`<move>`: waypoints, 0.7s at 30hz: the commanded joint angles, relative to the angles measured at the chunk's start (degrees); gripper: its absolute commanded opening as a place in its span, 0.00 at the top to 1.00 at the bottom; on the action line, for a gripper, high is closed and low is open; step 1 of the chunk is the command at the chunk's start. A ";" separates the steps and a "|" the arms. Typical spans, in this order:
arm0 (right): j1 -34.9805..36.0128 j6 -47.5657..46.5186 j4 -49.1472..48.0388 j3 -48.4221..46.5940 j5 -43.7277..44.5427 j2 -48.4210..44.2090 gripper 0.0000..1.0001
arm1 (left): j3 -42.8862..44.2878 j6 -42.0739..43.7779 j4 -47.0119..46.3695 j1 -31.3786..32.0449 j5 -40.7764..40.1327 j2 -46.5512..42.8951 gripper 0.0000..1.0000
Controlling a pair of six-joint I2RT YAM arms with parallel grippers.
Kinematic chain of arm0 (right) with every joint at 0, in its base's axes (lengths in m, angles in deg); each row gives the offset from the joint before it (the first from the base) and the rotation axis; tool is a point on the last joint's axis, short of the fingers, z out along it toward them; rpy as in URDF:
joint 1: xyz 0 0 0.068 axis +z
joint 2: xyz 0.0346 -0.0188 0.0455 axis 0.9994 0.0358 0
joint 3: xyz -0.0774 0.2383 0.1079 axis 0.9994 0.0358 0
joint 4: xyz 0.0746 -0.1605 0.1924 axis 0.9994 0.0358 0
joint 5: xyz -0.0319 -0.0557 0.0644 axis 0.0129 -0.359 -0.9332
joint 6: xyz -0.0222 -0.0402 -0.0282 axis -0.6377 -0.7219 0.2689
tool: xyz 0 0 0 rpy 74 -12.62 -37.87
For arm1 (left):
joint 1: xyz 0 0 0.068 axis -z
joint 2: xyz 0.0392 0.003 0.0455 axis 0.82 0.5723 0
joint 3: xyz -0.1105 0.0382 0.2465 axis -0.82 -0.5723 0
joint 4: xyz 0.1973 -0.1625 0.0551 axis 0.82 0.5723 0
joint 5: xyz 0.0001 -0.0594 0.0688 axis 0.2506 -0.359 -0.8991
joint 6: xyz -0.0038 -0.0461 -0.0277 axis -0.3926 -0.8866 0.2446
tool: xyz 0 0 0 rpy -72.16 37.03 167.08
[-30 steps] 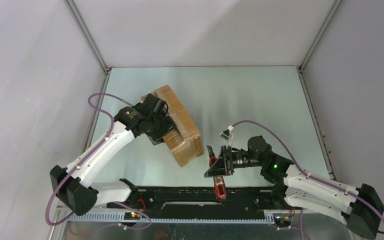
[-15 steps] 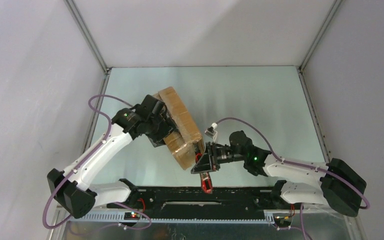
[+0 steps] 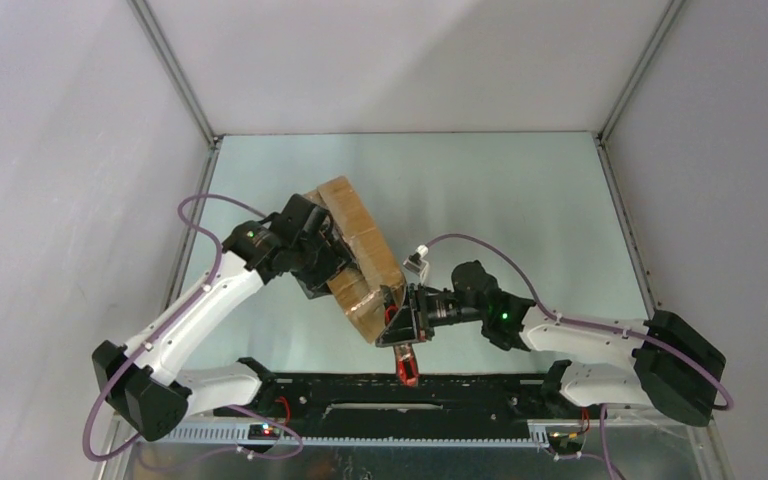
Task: Unpack the express box
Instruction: Cut the express box at the center of the board.
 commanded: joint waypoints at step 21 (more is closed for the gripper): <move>6.24 2.29 -1.09 1.18 2.32 -3.00 1.00 | -2.74 -1.58 -4.04 -0.31 3.33 -0.95 1.00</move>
